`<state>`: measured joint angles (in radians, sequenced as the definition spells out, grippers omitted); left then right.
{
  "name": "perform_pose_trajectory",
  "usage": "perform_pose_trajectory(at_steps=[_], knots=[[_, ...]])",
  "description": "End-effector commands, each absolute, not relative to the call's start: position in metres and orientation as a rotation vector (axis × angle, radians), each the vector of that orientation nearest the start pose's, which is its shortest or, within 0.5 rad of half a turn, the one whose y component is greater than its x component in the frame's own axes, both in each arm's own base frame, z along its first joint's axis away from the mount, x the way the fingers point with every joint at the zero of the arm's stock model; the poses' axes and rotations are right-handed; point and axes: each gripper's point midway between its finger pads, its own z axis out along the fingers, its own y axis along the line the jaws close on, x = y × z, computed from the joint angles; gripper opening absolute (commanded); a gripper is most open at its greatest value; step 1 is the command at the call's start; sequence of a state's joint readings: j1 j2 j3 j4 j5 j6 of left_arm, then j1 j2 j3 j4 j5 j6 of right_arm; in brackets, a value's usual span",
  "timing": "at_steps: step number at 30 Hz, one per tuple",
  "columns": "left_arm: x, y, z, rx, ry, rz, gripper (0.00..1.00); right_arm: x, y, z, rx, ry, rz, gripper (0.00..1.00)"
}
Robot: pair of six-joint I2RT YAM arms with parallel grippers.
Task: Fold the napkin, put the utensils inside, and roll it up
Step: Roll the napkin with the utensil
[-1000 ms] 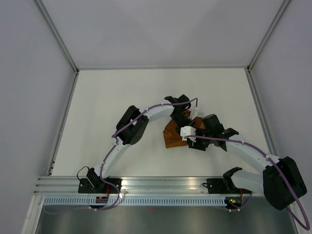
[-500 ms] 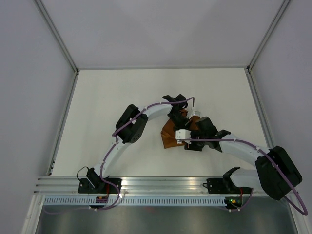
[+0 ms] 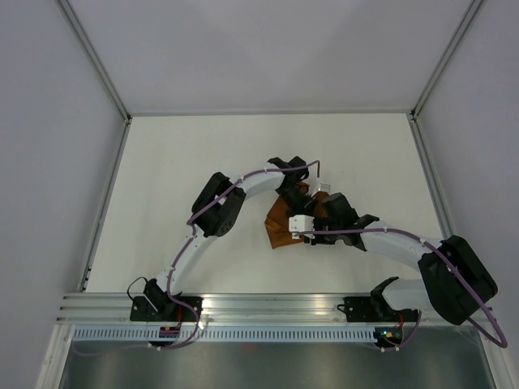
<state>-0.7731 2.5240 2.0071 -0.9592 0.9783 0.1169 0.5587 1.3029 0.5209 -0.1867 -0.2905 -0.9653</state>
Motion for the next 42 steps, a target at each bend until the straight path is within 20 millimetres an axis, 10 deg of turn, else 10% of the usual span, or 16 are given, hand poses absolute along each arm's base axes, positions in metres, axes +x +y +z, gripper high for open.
perform_pose_trajectory(at_steps=[1, 22, 33, 39, 42], knots=[[0.227, -0.391, -0.027, 1.374, 2.816, -1.322, 0.27, 0.223, 0.153, -0.002, -1.886, 1.804, 0.193, 0.36], [0.293, -0.407, 0.084, 1.037, 2.555, -1.446, 0.34, 0.198, 0.16, -0.007, -1.963, 1.951, 0.441, 0.22], [0.36, -0.359, 0.135, 0.487, 2.435, -1.219, 0.33, 0.205, 0.158, 0.001, -1.927, 2.057, 0.743, 0.21], [0.375, -0.323, 0.185, 0.289, 2.104, -1.062, 0.33, 0.214, 0.153, 0.0, -1.919, 2.118, 0.884, 0.21], [0.364, -0.3, 0.18, 0.271, 2.012, -0.942, 0.33, 0.213, 0.152, -0.004, -1.919, 2.16, 0.939, 0.21]])
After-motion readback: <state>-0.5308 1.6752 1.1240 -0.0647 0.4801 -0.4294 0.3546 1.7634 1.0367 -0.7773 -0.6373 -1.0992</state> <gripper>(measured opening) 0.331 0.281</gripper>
